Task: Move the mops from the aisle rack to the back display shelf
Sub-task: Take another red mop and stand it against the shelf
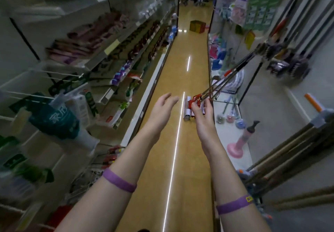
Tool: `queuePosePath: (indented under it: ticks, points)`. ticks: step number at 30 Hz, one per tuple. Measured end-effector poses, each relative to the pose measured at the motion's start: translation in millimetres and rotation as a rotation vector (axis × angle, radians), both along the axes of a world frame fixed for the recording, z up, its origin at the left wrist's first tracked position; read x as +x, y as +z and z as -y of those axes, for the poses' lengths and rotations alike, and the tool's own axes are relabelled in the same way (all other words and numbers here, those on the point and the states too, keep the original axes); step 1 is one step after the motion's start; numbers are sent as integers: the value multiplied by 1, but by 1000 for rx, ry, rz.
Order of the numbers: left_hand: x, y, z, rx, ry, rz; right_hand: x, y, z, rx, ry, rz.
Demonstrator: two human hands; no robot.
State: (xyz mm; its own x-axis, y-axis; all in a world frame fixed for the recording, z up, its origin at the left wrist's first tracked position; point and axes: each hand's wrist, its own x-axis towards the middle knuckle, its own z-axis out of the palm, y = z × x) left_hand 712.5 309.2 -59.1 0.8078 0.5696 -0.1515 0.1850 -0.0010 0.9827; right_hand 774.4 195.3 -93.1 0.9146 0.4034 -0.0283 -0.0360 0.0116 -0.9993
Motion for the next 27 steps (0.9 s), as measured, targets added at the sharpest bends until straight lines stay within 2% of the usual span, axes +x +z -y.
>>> queuePosePath:
  ticks: [8,17,20,27]
  points:
    - [114,-25,-88,5,-92,-28,129,-24,-63,-99,46,-8]
    - [290,-50,-220,34,-137,-48,298,-36,-170,-301,-2,71]
    - [339,-46,-252,84,-135,-56,350,-33,-198,-418,-61,132]
    - [455,-46,-310,239,-196,-87,456,-26,-259,-540,-74,195]
